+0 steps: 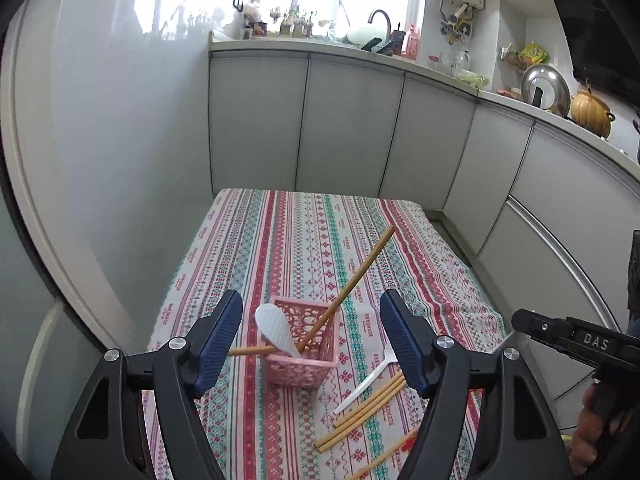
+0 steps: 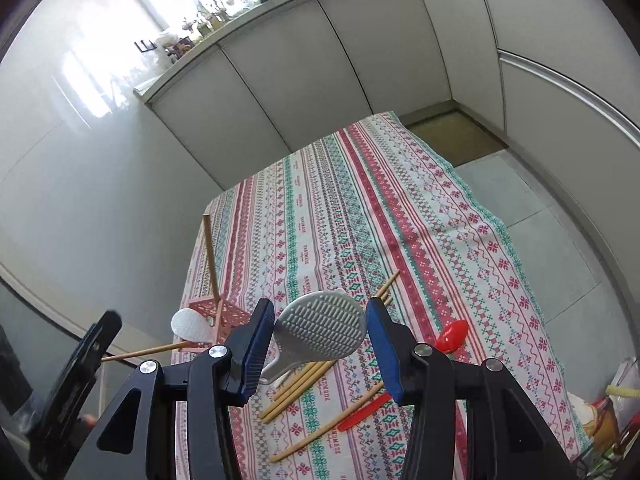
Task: Organize utensils
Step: 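Carry the white rice paddle over the pink basket with the right gripper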
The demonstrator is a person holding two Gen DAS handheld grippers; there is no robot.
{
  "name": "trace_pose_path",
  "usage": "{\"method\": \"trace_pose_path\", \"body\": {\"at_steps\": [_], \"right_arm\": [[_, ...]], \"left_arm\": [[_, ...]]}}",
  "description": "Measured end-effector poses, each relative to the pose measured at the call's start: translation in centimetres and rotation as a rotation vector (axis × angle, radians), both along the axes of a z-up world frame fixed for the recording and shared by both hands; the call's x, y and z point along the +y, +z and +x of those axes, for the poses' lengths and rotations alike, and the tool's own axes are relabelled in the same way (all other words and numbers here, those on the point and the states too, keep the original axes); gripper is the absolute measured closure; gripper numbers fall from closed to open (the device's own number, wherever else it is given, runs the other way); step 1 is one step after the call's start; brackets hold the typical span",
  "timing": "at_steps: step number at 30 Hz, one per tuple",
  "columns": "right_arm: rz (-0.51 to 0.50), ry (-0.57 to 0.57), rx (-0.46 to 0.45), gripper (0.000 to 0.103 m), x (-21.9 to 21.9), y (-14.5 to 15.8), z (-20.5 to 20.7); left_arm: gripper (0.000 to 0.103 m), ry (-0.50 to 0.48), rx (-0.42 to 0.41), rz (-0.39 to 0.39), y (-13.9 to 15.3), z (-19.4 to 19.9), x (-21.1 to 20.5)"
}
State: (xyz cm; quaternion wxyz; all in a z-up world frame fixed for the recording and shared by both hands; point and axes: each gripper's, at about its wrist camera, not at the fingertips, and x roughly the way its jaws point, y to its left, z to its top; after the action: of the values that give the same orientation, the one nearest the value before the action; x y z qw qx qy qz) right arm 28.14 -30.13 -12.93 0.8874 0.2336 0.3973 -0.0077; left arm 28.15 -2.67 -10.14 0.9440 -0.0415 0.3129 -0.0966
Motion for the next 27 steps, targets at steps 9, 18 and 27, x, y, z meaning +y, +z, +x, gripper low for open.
{"method": "trace_pose_path", "body": {"at_steps": [9,18,27], "right_arm": [[-0.077,0.039,-0.065,0.055,4.2,1.4,1.3],[-0.269,0.119,-0.193,0.055,10.5,3.3,3.7],[-0.512,0.193,-0.206,0.055,16.1,1.2,5.6]], "left_arm": [[0.029,0.010,0.178,0.067,-2.5,-1.8,4.6],[0.029,-0.032,0.360,0.031,-5.1,-1.2,6.9],[0.029,-0.009,0.442,0.044,-7.3,0.7,7.4]]}}
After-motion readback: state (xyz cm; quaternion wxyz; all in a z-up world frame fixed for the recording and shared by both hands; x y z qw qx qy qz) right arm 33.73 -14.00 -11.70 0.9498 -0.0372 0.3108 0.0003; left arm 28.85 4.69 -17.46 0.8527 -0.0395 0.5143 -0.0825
